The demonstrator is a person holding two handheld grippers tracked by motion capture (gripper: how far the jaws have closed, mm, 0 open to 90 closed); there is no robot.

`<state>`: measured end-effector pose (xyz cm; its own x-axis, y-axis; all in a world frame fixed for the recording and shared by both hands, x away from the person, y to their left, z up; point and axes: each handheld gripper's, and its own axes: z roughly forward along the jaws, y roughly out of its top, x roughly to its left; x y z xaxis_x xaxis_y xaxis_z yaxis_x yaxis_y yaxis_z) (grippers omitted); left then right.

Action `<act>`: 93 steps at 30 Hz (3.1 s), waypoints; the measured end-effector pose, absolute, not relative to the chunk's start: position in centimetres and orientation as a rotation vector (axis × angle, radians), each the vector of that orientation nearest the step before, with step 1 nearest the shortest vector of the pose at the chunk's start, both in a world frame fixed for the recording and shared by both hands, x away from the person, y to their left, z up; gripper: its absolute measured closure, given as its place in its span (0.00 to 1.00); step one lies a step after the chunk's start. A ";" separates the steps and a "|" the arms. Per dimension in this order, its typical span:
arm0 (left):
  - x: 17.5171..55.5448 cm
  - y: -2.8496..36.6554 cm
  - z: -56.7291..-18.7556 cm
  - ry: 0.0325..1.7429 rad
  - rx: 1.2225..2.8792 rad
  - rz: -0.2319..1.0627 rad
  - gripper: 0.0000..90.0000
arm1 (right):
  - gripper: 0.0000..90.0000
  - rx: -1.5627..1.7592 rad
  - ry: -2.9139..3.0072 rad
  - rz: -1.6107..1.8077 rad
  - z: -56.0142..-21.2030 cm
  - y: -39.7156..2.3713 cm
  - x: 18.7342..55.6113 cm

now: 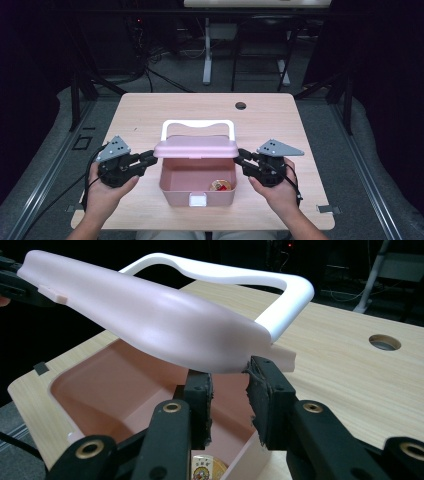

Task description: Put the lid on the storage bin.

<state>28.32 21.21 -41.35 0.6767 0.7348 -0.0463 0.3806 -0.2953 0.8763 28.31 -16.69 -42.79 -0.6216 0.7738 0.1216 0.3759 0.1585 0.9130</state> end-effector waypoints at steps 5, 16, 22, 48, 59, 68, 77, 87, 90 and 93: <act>28.0 21.2 -41.7 0.868 1.925 0.459 0.84 | 0.82 1.102 2.078 1.460 -43.3 -16.9 28.0; 27.1 21.6 -42.6 0.869 1.932 0.445 0.86 | 0.85 1.098 2.105 1.464 -44.4 -17.2 27.3; 26.9 21.7 -43.2 0.871 1.931 0.436 0.86 | 0.86 1.104 2.115 1.470 -45.1 -17.3 27.0; 25.9 21.7 -45.0 0.868 1.947 0.413 0.88 | 0.87 1.090 2.146 1.461 -46.2 -17.4 25.7; 25.8 21.7 -45.5 0.876 1.950 0.392 0.88 | 0.87 1.099 2.156 1.456 -46.8 -17.6 25.6; 25.6 21.7 -45.6 0.876 1.954 0.387 0.88 | 0.87 1.113 2.155 1.458 -46.9 -17.7 25.4; 25.5 21.8 -45.7 0.874 1.954 0.384 0.89 | 0.87 1.116 2.152 1.454 -47.0 -17.9 25.4; 25.4 21.8 -45.8 0.879 1.961 0.376 0.89 | 0.87 1.142 2.130 1.455 -46.9 -18.5 25.5; 25.4 21.8 -46.0 0.882 1.964 0.375 0.89 | 0.87 1.159 2.122 1.473 -46.8 -18.8 25.5; 25.4 21.9 -46.1 0.885 1.963 0.373 0.89 | 0.87 1.156 2.121 1.472 -46.7 -18.8 25.6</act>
